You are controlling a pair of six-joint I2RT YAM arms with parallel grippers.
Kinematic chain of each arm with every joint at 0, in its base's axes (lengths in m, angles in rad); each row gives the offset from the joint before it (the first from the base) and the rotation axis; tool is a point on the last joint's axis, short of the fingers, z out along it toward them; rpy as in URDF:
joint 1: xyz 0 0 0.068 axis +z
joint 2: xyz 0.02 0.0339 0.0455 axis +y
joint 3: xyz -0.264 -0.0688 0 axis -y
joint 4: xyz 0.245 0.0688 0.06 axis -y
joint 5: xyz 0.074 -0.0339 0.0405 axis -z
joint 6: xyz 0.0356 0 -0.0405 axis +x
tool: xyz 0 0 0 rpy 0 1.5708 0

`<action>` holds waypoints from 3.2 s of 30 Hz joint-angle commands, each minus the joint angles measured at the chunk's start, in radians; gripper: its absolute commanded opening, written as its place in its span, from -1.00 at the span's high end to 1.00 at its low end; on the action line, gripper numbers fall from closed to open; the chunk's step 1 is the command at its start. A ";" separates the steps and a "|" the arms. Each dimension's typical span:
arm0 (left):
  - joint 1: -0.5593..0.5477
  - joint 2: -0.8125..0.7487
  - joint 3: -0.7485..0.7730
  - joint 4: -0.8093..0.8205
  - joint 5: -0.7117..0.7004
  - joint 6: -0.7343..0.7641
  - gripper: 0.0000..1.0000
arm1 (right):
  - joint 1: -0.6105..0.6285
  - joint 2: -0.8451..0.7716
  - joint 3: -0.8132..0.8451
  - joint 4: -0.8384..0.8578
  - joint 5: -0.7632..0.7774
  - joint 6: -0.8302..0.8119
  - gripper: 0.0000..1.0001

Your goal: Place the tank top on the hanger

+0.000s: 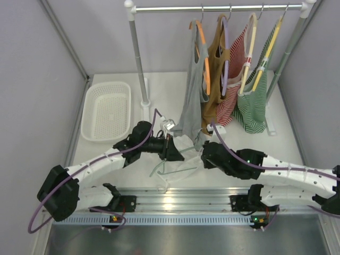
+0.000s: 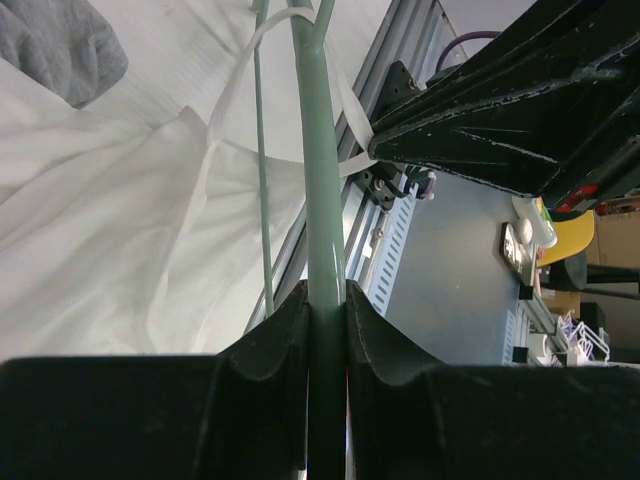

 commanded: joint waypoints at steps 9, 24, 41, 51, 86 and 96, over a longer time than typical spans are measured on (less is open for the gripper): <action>-0.018 0.031 -0.138 0.354 -0.013 -0.093 1.00 | -0.032 -0.043 -0.053 -0.022 0.065 -0.033 0.23; -0.044 0.032 -0.217 0.473 -0.028 -0.107 1.00 | -0.160 0.041 -0.003 0.277 -0.067 -0.326 -0.20; -0.067 0.038 -0.221 0.470 -0.041 -0.081 1.00 | -0.172 0.107 -0.093 0.432 -0.015 -0.325 0.53; -0.070 0.038 -0.194 0.386 -0.116 -0.074 0.65 | -0.172 0.076 -0.151 0.466 0.017 -0.328 1.00; -0.069 -0.376 -0.048 -0.625 -0.601 -0.239 0.43 | -0.171 -0.103 -0.237 0.432 0.034 -0.438 1.00; -0.107 -0.448 -0.168 -0.610 -0.492 -0.252 0.34 | -0.232 -0.027 -0.199 0.432 0.036 -0.411 1.00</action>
